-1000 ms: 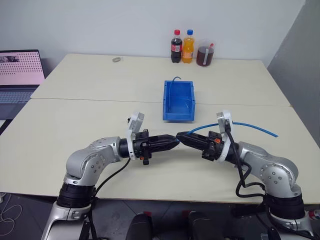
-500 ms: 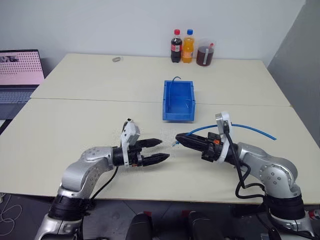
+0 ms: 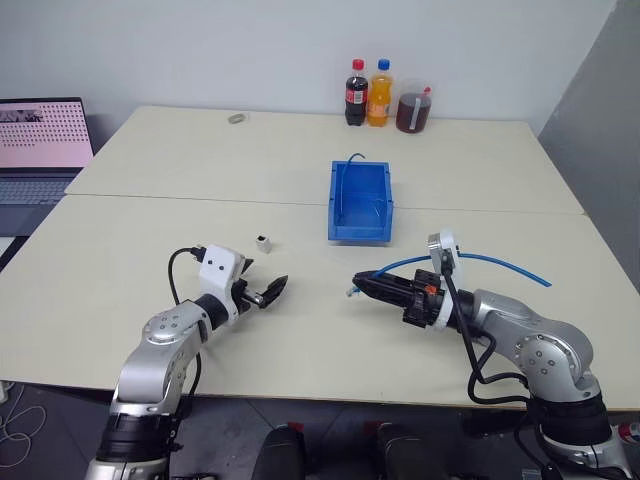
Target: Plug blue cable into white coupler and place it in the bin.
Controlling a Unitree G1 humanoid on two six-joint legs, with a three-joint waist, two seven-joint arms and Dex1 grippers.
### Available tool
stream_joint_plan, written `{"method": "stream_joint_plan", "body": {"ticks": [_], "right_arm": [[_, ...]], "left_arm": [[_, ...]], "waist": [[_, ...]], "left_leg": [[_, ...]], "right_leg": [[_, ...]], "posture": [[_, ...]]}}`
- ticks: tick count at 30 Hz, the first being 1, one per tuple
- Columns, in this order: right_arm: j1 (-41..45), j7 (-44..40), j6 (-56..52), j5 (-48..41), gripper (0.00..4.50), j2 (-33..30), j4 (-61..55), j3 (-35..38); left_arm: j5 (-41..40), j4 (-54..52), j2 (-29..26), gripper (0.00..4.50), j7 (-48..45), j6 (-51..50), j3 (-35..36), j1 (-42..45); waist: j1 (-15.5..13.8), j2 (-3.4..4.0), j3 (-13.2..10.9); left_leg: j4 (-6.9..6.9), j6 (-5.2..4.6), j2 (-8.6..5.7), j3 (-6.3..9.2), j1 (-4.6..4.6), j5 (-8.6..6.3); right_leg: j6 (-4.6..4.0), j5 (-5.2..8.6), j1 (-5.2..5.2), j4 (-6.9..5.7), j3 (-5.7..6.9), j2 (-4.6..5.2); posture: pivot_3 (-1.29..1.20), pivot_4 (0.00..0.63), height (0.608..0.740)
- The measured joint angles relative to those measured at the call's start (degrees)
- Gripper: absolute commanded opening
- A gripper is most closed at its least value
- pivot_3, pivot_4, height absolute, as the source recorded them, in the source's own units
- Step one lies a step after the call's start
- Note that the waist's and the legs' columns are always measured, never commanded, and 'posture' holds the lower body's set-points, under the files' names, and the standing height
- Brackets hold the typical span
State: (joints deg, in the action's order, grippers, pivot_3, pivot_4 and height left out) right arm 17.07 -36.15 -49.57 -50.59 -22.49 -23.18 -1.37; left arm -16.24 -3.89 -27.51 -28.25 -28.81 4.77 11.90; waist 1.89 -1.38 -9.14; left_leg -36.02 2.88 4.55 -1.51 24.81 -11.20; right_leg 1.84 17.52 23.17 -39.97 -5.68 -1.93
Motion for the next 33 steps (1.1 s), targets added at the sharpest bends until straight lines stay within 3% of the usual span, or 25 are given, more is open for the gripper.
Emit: {"method": "stream_joint_plan", "body": {"ticks": [5,13,23,30,33], "right_arm": [[0.25,-0.02,0.32,0.42,0.11,0.09,0.62,-0.09],[0.40,0.83,0.43,1.08,0.11,0.45,0.40,-0.54],[0.37,1.30,0.43,2.11,0.11,0.44,-0.94,-1.00],[0.35,1.31,0.42,2.13,0.11,0.42,-1.10,-1.00],[0.35,1.31,0.41,2.13,0.11,0.33,-1.10,-1.00]], "left_arm": [[2.61,5.76,-0.88,4.50,1.36,-2.12,-0.64,5.62],[4.85,24.23,-1.02,4.50,-3.96,-1.64,-4.29,20.54],[8.24,36.05,-0.11,4.50,-7.12,4.17,-5.89,27.54],[8.70,36.44,0.05,3.34,-7.37,4.39,-5.80,27.72],[8.72,36.40,0.04,2.64,-7.37,4.19,-5.57,27.68]], "waist": [[-0.02,-0.03,-0.02],[-0.06,-0.05,-0.03],[-0.04,-0.05,-0.03],[-0.05,-0.05,-0.03],[-0.04,-0.05,-0.03]], "left_leg": [[0.00,0.00,-0.01,-0.01,0.00,0.00],[0.01,0.00,-0.02,0.01,0.04,0.00],[0.02,0.00,-0.02,-0.01,0.04,0.00],[0.01,0.00,-0.02,0.00,0.04,0.00],[0.01,0.00,-0.02,0.00,0.04,0.00]], "right_leg": [[0.00,0.00,0.00,0.01,0.00,-0.01],[0.00,0.00,0.00,0.01,0.02,-0.02],[-0.01,0.00,0.01,0.00,0.01,-0.02],[0.00,0.00,0.01,0.00,0.02,-0.02],[-0.01,0.00,0.00,0.00,0.02,-0.02]], "posture": [[0.00,0.150,0.740],[0.00,0.150,0.740],[0.00,0.150,0.740],[0.00,0.150,0.740],[0.00,0.150,0.740]]}}
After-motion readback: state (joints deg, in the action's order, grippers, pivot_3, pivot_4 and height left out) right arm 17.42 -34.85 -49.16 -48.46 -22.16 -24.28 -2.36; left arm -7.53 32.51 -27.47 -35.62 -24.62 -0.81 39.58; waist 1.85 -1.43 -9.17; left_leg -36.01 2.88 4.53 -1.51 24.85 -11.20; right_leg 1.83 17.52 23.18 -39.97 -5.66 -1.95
